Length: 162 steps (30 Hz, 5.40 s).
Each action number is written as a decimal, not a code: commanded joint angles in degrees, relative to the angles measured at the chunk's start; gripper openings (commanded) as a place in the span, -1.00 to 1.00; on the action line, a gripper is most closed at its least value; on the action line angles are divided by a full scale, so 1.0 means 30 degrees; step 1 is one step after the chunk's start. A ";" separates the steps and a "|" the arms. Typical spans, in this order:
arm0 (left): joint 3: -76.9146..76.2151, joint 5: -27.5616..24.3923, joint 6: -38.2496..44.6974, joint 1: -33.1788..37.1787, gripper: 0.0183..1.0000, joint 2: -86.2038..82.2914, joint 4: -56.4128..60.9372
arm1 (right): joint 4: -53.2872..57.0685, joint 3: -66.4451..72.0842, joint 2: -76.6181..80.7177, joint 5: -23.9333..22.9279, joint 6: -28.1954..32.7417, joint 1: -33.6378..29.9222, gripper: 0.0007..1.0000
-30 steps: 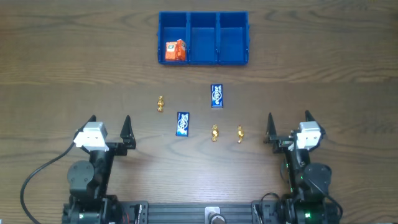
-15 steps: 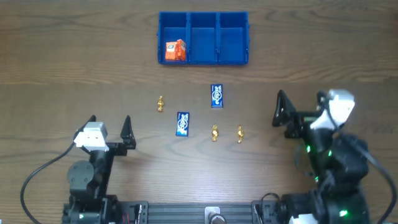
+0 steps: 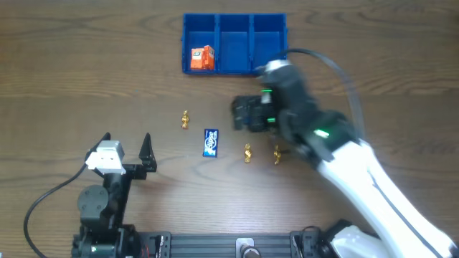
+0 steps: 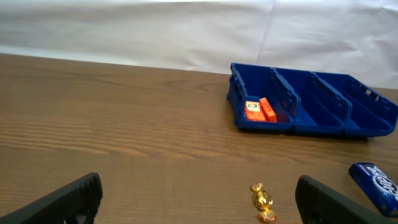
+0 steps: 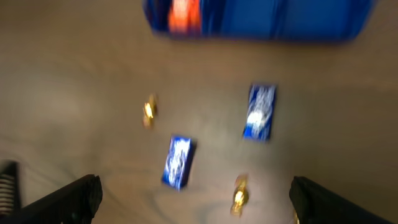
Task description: Sort Candies Into Trays
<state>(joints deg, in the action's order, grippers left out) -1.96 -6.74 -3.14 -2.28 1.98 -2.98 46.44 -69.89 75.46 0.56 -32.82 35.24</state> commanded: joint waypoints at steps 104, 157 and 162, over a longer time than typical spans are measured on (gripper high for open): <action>0.0503 -0.0109 0.0131 0.0102 1.00 -0.0138 -0.0415 | 0.1894 -2.1107 2.0261 -0.5785 0.2251 -0.2448 0.30; 0.0503 -0.0117 0.0131 0.0102 1.00 -0.0138 -0.0415 | -0.0109 -0.3876 1.1606 -0.2062 -0.0175 -0.1698 -0.56; 0.0503 -0.0109 0.0131 0.0102 1.00 -0.0138 -0.0415 | 0.2645 -0.7111 0.9355 -0.2776 0.1129 -0.2688 -0.56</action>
<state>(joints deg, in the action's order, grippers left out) -1.96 -6.74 -3.11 -2.28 1.98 -2.98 50.85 -83.13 107.26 -5.32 -32.77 29.56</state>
